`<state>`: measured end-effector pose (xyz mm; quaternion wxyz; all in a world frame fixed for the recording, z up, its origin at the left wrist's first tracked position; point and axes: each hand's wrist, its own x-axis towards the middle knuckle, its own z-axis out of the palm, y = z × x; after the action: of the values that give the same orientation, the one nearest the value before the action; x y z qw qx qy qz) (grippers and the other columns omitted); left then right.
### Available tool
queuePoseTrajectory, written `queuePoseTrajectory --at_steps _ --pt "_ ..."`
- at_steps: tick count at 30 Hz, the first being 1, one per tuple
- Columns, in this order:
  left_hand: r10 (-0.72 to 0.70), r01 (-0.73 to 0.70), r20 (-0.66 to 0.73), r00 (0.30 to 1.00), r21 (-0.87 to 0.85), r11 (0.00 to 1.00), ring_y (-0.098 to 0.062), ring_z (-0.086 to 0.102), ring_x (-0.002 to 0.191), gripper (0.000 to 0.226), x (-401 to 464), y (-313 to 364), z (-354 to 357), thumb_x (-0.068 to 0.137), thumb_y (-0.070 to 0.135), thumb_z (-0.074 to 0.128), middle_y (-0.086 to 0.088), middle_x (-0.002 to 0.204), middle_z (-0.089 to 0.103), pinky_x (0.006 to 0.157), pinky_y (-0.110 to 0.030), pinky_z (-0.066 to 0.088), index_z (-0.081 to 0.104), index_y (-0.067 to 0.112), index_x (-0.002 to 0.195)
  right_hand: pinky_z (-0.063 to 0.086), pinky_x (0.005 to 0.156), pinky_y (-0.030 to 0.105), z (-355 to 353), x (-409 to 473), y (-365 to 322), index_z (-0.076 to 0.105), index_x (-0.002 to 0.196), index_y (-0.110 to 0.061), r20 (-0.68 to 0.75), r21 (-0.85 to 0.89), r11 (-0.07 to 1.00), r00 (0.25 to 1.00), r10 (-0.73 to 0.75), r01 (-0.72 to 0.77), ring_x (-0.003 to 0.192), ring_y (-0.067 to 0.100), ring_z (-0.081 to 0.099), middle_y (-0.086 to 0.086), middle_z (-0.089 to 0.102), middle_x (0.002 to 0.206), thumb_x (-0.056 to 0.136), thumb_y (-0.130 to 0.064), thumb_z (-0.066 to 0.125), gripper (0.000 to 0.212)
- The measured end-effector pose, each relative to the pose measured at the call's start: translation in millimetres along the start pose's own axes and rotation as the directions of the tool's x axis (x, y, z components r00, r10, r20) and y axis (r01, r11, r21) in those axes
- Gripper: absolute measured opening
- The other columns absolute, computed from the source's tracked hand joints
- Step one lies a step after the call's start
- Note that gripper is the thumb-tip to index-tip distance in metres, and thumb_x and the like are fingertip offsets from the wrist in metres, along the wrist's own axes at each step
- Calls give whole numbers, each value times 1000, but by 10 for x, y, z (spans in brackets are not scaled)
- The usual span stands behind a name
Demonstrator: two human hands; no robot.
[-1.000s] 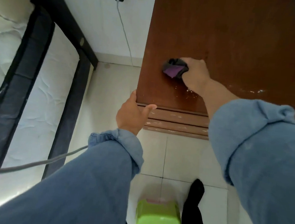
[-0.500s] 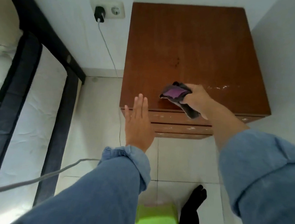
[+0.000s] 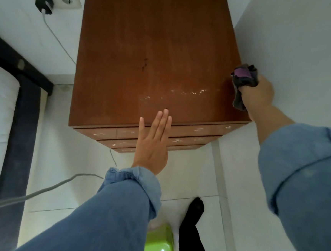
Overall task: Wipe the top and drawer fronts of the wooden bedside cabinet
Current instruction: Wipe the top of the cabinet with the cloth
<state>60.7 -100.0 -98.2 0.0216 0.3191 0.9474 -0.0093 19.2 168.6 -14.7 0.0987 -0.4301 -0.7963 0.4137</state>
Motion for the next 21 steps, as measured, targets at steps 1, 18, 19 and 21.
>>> queuePoseTrajectory --at_steps 1,18,19,21 --pt "-5 5 0 1000 -1 1000 -25 -7 149 85 0 8 17 83 23 47 -11 162 -6 115 -60 -4 1 6 152 50 93 46 -14 58 89 62 116 -13 -27 -53 999 1000 1 -3 104 35 62 17 66 114 78 -22 59 40" --pt "1 -1 2 1000 -56 998 -23 -9 149 100 20 43 83 68 30 52 -8 161 -7 114 -62 -4 3 7 152 35 70 25 736 -482 100 59 120 -24 -65 -202 966 982 -179 162 96 25 46 7 64 100 85 -14 54 37" --pt "0 -1 -2 1000 -63 998 -23 -9 149 100 20 46 83 68 29 52 -8 161 -7 114 -61 -5 3 7 152 35 71 24 812 -558 79 58 122 -25 -33 -198 964 982 -188 178 93 21 43 7 62 100 85 -14 55 39" --pt "4 -5 -6 1000 -71 997 -24 -8 149 100 11 50 76 68 27 53 -9 161 -7 115 -61 -5 4 6 152 36 73 21 884 -655 58 57 125 -28 8 -186 965 983 -184 183 86 15 37 7 57 101 84 -17 58 42"
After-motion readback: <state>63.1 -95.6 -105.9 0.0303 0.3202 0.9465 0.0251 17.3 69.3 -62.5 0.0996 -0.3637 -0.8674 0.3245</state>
